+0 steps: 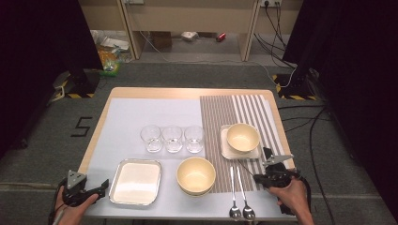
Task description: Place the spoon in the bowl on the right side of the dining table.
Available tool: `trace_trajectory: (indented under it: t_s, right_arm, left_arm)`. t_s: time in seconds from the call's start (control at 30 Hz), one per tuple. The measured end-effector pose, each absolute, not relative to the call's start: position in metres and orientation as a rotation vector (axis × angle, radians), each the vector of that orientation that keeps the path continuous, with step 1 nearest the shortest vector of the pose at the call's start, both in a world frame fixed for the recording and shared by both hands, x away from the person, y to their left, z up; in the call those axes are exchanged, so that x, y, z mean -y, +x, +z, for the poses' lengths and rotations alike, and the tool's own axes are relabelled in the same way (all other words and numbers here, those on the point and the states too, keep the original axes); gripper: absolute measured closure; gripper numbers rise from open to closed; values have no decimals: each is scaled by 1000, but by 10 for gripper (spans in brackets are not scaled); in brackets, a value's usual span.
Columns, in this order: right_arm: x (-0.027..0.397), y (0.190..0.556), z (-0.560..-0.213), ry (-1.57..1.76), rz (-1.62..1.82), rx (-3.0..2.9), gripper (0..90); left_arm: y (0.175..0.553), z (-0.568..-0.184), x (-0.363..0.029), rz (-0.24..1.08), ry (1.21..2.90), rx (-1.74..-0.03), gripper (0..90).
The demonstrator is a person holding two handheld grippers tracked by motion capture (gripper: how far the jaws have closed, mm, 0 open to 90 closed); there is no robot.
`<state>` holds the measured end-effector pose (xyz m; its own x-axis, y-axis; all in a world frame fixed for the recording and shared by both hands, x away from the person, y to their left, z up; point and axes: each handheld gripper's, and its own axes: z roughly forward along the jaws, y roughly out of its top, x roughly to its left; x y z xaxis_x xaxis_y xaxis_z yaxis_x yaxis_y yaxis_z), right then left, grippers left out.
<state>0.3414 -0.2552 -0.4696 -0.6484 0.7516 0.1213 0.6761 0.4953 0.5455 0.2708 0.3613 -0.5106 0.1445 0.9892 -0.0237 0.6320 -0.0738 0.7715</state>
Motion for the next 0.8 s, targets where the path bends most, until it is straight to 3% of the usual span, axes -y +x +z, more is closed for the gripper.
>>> trace_trajectory:
  t_s: [0.8]
  right_arm:
    - [247, 340, -468, 1201, 853, -2589, 891]
  left_arm:
    - [271, -511, -361, 709, 1779, -1556, 135]
